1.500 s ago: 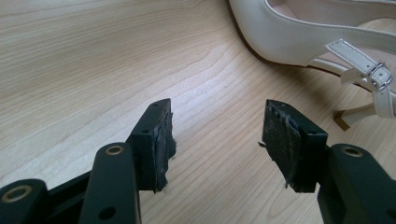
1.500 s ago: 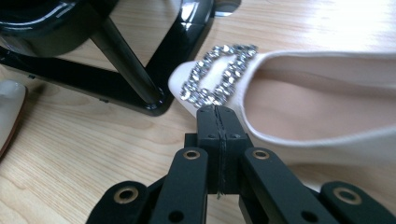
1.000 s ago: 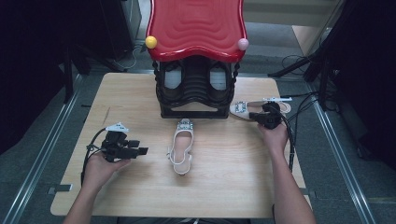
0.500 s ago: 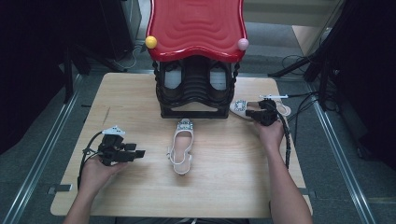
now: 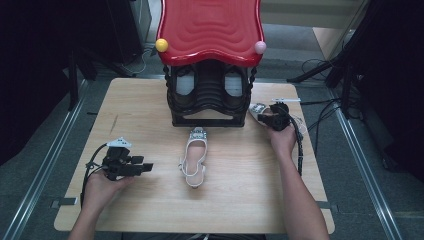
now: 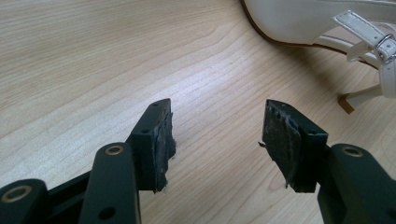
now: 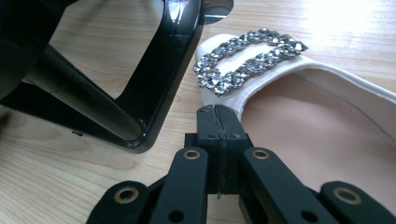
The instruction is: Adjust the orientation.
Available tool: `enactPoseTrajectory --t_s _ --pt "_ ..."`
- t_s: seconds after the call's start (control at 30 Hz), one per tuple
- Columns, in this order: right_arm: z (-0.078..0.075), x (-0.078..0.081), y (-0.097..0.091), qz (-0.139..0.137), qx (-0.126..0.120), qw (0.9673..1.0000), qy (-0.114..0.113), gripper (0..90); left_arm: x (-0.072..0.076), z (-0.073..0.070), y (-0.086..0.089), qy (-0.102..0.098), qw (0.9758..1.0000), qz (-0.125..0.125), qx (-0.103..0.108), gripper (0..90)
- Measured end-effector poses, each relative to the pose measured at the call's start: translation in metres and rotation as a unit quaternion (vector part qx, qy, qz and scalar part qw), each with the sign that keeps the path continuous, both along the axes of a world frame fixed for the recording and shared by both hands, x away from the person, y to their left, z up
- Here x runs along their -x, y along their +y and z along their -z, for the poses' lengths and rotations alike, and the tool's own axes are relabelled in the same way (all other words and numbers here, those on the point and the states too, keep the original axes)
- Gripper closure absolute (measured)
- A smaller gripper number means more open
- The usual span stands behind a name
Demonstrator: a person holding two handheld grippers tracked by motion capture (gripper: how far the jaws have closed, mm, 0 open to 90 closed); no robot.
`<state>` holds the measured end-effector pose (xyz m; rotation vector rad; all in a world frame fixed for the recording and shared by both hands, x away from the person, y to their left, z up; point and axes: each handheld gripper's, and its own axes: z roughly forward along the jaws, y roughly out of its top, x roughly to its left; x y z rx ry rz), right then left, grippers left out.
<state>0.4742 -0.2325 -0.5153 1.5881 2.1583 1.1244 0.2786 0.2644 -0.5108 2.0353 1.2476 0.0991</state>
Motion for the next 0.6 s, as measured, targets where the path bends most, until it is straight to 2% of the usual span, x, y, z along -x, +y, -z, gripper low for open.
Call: enactPoseTrajectory --t_s 0.17,0.3,0.47,0.6 --pt "-0.007 0.004 -0.005 0.004 -0.013 0.9999 0.01 90.0 -0.001 -0.001 0.001 -0.003 1.0 -0.002 0.002 43.3" --pt "-0.02 0.012 -0.015 0.006 -0.028 0.9996 0.002 90.0 -0.003 -0.001 -0.001 -0.003 1.0 0.003 0.002 43.3" --pt "-0.038 0.025 -0.034 0.015 -0.028 0.9994 -0.015 90.0 -0.007 -0.001 -0.006 -0.004 0.9999 0.012 0.0 43.3" --pt "-0.046 0.032 -0.05 0.028 -0.029 0.9989 -0.023 90.0 -0.011 -0.001 -0.01 -0.004 0.9998 0.019 0.002 43.3"
